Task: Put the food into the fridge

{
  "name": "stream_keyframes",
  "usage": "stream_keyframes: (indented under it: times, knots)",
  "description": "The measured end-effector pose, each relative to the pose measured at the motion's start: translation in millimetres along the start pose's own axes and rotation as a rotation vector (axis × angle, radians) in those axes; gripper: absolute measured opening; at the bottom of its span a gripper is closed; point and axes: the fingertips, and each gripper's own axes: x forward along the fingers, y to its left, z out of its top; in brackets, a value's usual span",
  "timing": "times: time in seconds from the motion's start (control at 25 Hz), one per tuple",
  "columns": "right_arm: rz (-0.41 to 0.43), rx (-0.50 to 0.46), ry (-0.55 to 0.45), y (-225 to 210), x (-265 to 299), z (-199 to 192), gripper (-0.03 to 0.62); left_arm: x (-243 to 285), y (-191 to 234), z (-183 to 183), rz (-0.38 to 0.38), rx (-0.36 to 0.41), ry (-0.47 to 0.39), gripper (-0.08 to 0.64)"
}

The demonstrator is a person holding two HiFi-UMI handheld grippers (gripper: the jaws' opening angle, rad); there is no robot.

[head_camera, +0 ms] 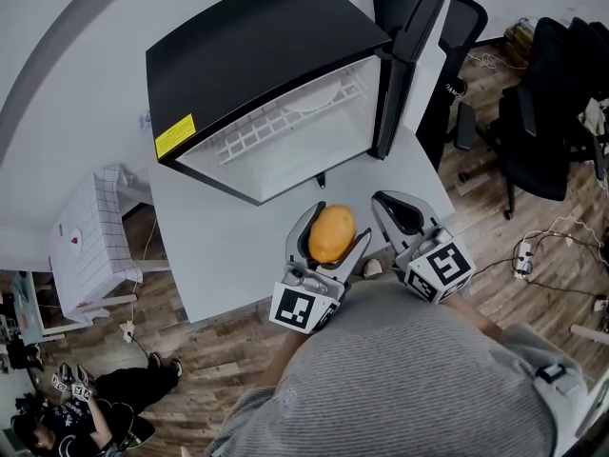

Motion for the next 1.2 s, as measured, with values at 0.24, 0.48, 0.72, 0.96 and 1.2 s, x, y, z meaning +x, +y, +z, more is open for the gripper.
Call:
stream_keyframes:
  times: [0.24,0.48,0.72,0.96,1.2]
  knots:
    - [0.005,0.000,0.006,-1.5,-4.0,-4.7,0.014,5.6,9.8,-8.9,0.004,0.012,0.034,0.360]
    - [0.010,0.011,0.005,-4.6,-9.6,-8.3,0.014,18.5,29.0,-15.0,0.004,0.068,0.067,0.360]
    - [0.019,0.024,0.014,-6.4,-13.9,-13.5,0.014,40.0,48.3,-9.3,0.010,0.140,0.063,0.360]
    - [0.028,0.025,0.017,-8.2,-14.5,-16.5,0.014,64.6,69.7,-2.8,0.030,0.235,0.067,0.360]
    - [0.035,0.028,0.021,-8.9,-13.6,-17.5,0.014,87.0,92.4,4.4,0.045,0.360,0.099,0.360]
